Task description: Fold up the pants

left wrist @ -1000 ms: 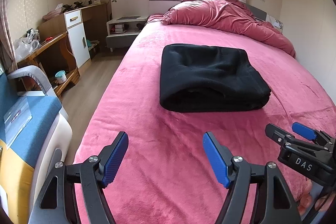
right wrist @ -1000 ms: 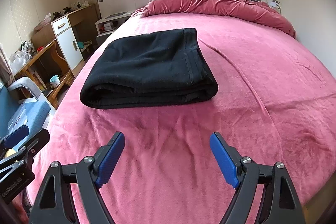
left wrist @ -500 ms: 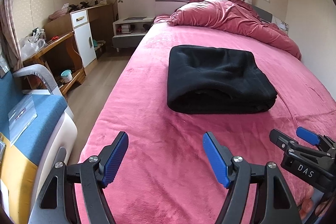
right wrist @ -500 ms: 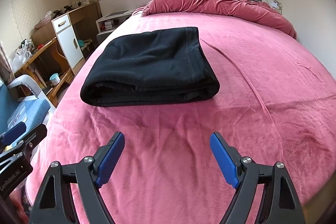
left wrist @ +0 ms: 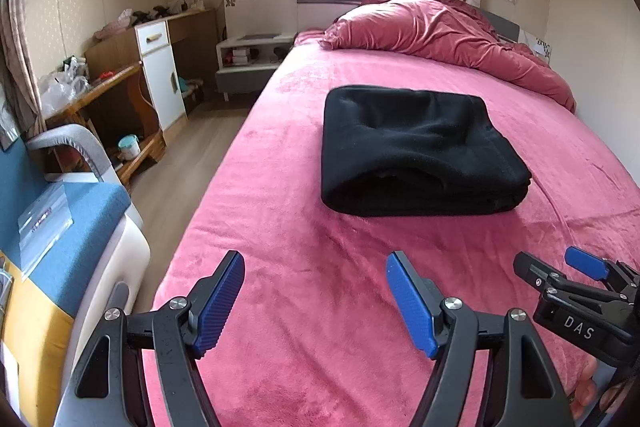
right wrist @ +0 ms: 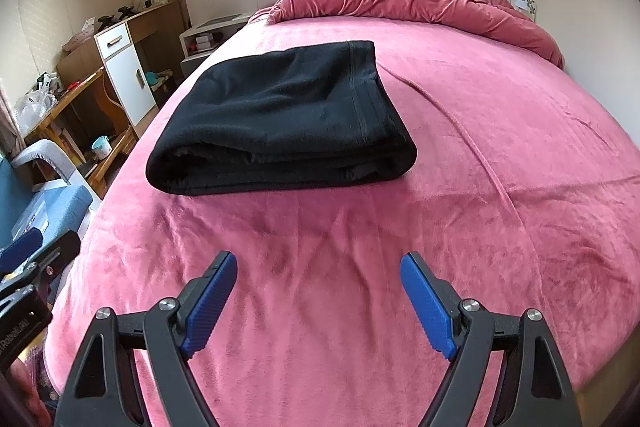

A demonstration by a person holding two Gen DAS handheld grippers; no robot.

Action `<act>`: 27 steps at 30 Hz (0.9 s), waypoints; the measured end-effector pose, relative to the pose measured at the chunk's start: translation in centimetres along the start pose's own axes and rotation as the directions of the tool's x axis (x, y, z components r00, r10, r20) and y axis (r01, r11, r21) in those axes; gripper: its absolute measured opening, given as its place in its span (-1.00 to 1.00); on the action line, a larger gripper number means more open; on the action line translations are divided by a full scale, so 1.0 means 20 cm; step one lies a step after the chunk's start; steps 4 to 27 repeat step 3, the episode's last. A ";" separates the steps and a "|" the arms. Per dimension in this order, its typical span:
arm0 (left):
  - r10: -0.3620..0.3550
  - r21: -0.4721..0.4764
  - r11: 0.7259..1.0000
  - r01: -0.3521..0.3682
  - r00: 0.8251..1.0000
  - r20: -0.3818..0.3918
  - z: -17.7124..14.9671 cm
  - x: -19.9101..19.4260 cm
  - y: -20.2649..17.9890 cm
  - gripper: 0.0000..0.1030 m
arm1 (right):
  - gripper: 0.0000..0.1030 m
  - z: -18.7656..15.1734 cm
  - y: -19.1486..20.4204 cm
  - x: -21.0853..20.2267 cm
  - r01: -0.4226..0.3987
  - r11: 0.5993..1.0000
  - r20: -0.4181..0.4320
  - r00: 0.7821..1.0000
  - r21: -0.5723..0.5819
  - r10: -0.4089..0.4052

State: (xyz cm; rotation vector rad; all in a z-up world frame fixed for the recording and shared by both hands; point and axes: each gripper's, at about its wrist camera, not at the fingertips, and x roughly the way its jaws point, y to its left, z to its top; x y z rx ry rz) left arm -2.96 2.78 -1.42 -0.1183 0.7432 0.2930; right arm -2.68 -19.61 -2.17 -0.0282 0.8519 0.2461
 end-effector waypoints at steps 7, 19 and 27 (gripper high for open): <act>-0.004 0.001 1.000 0.004 1.000 0.002 -0.01 0.01 0.00 0.45 | 0.64 -0.01 -0.01 0.02 0.001 1.000 -0.012 1.000 0.006 -0.001; -0.004 0.001 1.000 0.004 1.000 0.002 -0.01 0.01 0.00 0.45 | 0.64 -0.01 -0.01 0.02 0.001 1.000 -0.012 1.000 0.006 -0.001; -0.004 0.001 1.000 0.004 1.000 0.002 -0.01 0.01 0.00 0.45 | 0.64 -0.01 -0.01 0.02 0.001 1.000 -0.012 1.000 0.006 -0.001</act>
